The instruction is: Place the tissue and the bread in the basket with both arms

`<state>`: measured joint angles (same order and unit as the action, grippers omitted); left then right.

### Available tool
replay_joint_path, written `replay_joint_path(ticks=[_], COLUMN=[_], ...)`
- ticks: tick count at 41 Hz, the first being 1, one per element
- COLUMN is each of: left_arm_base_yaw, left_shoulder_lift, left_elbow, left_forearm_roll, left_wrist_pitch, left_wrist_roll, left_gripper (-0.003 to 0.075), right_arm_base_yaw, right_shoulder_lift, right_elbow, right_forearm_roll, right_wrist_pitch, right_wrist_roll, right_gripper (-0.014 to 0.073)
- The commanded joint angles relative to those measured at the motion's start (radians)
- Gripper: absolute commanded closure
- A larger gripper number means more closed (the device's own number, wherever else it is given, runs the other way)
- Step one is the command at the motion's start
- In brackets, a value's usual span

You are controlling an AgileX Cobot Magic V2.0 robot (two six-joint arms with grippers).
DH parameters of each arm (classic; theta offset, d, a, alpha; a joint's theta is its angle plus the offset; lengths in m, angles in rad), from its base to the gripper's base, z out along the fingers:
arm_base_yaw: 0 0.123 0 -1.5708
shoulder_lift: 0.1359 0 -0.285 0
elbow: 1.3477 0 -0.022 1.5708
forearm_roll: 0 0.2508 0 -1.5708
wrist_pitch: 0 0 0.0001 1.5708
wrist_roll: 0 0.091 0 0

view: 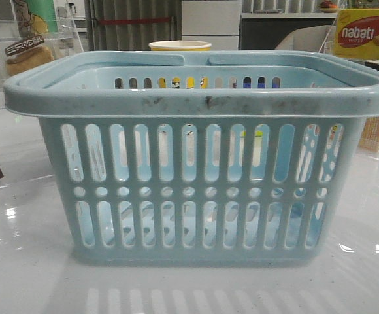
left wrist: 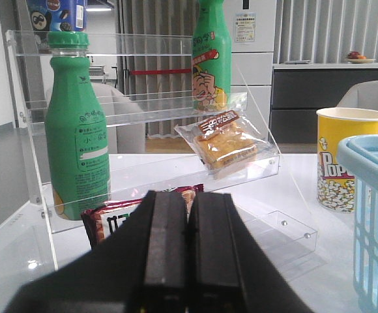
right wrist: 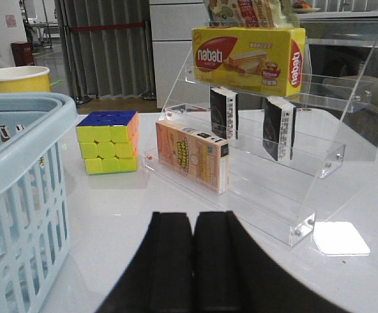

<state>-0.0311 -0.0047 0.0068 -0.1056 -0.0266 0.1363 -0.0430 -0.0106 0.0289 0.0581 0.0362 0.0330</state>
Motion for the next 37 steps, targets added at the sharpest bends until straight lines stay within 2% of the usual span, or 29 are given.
replay_joint_path(ticks=[1, 6, 11, 14, 26, 37], left_arm_base_yaw=[-0.007, -0.007, -0.007, -0.007, -0.007, -0.007], left_shoulder_lift=[-0.017, -0.017, -0.017, -0.017, 0.065, 0.289], left_elbow=[0.005, 0.005, -0.022, -0.072, -0.431, -0.732], left_forearm_roll=[-0.002, -0.002, -0.002, -0.004, -0.004, -0.004], left_wrist_pitch=[-0.086, -0.132, -0.213, -0.199, 0.055, 0.353], left_wrist_roll=[0.001, 0.001, 0.001, 0.001, 0.001, 0.001], left_gripper=[0.0627, 0.0627, 0.0627, 0.0627, 0.0627, 0.0627], right_arm_base_yaw=[-0.003, -0.003, -0.003, -0.003, -0.003, -0.003], right_shoulder_lift=[-0.019, -0.019, -0.019, -0.019, 0.067, 0.263], right_elbow=[-0.006, -0.016, -0.093, -0.164, -0.515, -0.776], right_forearm_roll=[-0.002, -0.002, -0.002, -0.002, -0.047, -0.047], right_wrist_pitch=[-0.110, -0.134, -0.081, -0.036, 0.156, 0.412], right_wrist_roll=[-0.010, -0.010, -0.010, -0.010, -0.010, -0.010], right_gripper=[0.0545, 0.0545, 0.0545, 0.0545, 0.0545, 0.0545])
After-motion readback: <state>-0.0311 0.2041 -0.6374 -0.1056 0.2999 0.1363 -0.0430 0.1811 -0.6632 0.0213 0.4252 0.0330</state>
